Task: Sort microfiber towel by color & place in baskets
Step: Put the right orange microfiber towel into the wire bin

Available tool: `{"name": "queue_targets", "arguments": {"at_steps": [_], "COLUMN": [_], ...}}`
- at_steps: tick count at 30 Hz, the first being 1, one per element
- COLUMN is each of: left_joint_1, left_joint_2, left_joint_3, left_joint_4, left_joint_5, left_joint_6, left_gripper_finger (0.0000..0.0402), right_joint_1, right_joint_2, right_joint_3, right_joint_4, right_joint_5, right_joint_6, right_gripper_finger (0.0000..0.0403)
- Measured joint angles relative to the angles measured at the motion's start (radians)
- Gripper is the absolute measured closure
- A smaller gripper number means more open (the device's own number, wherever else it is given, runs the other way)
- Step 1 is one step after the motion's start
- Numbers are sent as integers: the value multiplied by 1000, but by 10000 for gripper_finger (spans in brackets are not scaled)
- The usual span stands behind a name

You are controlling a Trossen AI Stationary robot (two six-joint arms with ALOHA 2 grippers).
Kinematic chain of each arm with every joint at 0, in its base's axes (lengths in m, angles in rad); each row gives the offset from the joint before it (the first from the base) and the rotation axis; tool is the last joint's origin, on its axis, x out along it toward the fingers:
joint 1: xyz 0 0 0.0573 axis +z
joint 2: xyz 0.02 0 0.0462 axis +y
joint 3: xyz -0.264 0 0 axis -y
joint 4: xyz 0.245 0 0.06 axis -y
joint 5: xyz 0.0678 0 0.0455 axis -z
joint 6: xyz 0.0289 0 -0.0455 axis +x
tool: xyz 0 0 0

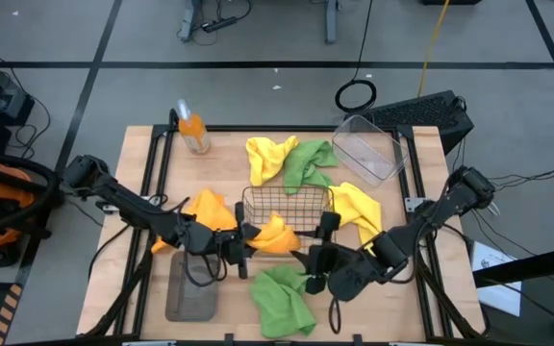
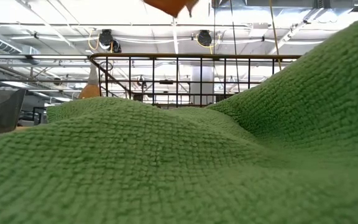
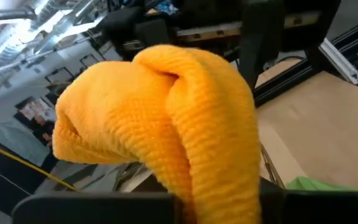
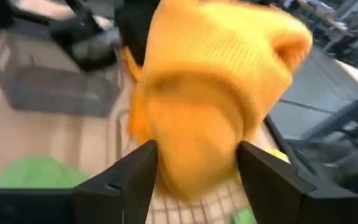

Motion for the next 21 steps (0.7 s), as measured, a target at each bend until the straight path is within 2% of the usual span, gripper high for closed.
{"name": "queue_targets", "arguments": {"at_steps": [7,11,16,21], "left_joint_1": [0,5,49,143], "left_joint_2": [-73,-83,-74,-49], "left_joint_3": [0,0,0,0], "left_joint_4": [-171,-208,-222,-269], "left_joint_5": [-68,-105,-106,-52], "left_joint_6": [-129,-176,-222,-385], "left_gripper_finger": [370,367,365,365], "right_joint_1": [47,66,84,85], "right_joint_2": [0,0,0,0], "right_joint_3": [0,0,0,0], "right_joint_4": [-85,-109,-125,-125], "right_joint_5": [38,40,41,41], "right_joint_6": [36,36,33,34], "right_gripper_finger": [191,198,208,222]}}
